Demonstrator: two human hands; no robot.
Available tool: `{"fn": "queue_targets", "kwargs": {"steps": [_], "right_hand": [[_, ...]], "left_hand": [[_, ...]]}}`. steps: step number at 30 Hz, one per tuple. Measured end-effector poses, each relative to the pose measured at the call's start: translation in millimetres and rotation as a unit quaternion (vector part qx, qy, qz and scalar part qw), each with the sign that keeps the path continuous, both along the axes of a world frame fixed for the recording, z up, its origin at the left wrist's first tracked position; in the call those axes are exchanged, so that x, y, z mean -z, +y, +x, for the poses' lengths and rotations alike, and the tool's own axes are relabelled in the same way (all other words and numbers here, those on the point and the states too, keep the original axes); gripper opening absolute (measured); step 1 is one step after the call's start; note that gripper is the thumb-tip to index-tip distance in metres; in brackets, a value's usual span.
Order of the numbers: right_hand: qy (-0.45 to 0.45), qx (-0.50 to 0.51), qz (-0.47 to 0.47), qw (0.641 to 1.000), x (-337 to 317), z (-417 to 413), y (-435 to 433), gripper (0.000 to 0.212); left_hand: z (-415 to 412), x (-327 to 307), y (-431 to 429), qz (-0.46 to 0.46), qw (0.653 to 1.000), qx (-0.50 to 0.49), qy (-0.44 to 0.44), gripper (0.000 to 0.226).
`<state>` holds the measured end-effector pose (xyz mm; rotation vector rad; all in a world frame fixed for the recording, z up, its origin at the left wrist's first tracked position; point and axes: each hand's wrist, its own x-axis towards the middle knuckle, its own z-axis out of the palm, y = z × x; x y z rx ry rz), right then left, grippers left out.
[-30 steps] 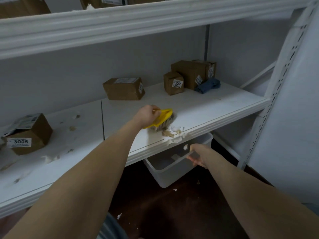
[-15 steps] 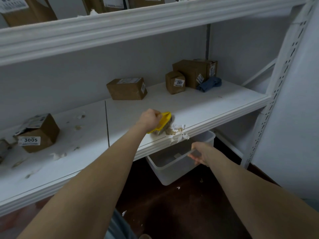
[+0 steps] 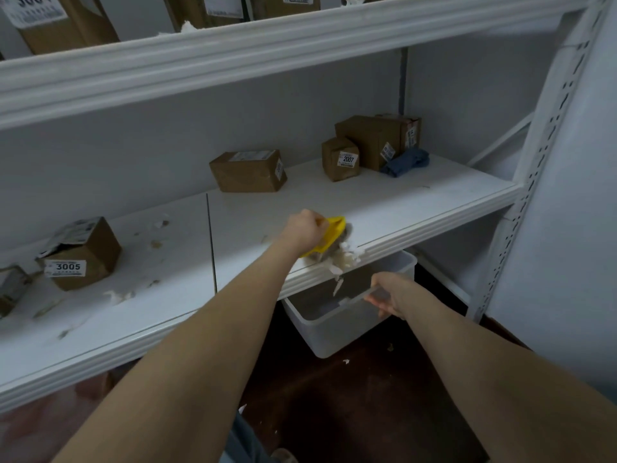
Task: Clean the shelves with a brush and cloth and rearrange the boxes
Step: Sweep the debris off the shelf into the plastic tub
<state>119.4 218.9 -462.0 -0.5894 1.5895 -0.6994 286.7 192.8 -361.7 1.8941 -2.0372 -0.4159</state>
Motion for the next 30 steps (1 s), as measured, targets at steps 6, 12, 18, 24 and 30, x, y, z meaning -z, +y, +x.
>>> {"fn": "queue_targets", "kwargs": {"steps": [6, 12, 18, 24, 30], "right_hand": [[0.002, 0.009, -0.015, 1.000, -7, 1, 8, 0.049], [-0.029, 0.046, -0.018, 0.998, -17, -4, 16, 0.047], [-0.012, 0.026, -0.009, 1.000, -15, -2, 13, 0.051], [0.012, -0.004, -0.011, 1.000, -10, -1, 9, 0.048], [-0.002, 0.020, 0.020, 1.000, -20, -4, 10, 0.056]], "left_hand": [[-16, -2, 7, -0.010, 0.999, 0.048, -0.009, 0.035], [15, -6, 4, -0.030, 0.996, -0.074, -0.035, 0.034], [-18, -3, 11, 0.005, 1.000, -0.010, -0.026, 0.034], [-43, -1, 18, -0.007, 0.998, 0.061, -0.025, 0.039], [-9, -10, 6, -0.036, 0.998, -0.039, -0.042, 0.036]]}}
